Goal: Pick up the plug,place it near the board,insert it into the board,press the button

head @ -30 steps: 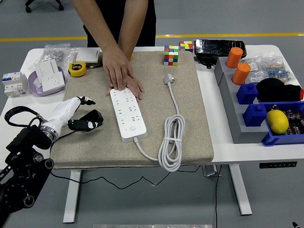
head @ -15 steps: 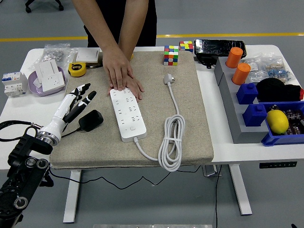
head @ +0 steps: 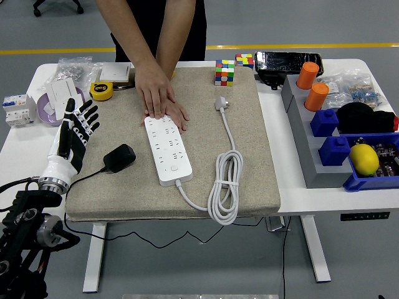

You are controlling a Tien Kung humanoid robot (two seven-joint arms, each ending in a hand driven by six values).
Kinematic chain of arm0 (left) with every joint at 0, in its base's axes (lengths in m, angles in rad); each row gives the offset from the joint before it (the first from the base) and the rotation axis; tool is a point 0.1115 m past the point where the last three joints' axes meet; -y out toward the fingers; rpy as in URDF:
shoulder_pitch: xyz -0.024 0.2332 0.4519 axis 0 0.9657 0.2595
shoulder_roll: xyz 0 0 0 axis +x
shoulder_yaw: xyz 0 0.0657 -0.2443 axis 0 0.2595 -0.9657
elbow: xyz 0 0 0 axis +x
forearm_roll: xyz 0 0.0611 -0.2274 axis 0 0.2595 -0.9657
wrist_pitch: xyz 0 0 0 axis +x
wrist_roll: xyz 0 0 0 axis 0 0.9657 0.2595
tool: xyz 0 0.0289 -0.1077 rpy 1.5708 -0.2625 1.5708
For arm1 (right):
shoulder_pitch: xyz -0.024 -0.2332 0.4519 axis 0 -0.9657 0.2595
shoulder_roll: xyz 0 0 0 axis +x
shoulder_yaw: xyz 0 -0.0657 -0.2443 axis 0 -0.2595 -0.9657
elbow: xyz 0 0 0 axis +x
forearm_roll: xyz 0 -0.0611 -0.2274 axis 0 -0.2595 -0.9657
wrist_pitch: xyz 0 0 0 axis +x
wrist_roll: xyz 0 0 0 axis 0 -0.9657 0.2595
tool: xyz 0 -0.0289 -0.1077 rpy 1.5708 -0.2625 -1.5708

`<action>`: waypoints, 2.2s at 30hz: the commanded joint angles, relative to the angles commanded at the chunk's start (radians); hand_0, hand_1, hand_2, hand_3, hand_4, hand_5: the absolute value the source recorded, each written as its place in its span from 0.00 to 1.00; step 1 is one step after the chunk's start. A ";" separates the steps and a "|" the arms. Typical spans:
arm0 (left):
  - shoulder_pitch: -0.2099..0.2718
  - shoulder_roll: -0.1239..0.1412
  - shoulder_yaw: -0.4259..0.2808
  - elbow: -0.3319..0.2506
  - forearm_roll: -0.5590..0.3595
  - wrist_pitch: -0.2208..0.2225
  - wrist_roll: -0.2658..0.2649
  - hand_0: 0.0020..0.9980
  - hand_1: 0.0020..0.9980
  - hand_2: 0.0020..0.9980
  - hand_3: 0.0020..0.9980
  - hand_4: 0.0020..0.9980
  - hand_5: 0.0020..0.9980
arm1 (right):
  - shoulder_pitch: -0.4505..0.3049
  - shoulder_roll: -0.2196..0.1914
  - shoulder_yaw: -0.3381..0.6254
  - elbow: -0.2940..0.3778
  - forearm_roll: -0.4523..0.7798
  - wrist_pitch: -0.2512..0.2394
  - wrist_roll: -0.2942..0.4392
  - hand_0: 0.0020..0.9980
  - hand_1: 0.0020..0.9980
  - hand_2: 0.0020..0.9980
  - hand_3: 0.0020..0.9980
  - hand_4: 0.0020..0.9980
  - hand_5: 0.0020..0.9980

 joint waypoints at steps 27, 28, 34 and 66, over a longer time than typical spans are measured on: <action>0.015 -0.002 0.012 0.006 0.043 0.004 0.008 0.90 0.88 0.83 0.82 1.00 1.00 | -0.003 -0.002 0.009 0.000 -0.016 0.001 -0.005 0.93 0.90 0.84 0.86 1.00 1.00; 0.016 -0.002 0.012 0.006 0.044 0.005 0.008 0.90 0.88 0.83 0.82 1.00 1.00 | -0.004 -0.002 0.009 0.000 -0.017 0.001 -0.005 0.93 0.90 0.84 0.86 1.00 1.00; 0.015 -0.002 0.014 0.005 0.047 0.011 0.007 0.90 0.87 0.82 0.81 1.00 1.00 | -0.003 -0.003 0.009 0.000 -0.015 0.001 -0.005 0.93 0.90 0.84 0.86 1.00 1.00; 0.008 -0.003 0.012 -0.003 0.080 0.024 -0.006 0.88 0.86 0.81 0.80 1.00 1.00 | -0.001 0.001 0.011 0.000 -0.009 -0.001 -0.004 0.93 0.90 0.84 0.86 1.00 1.00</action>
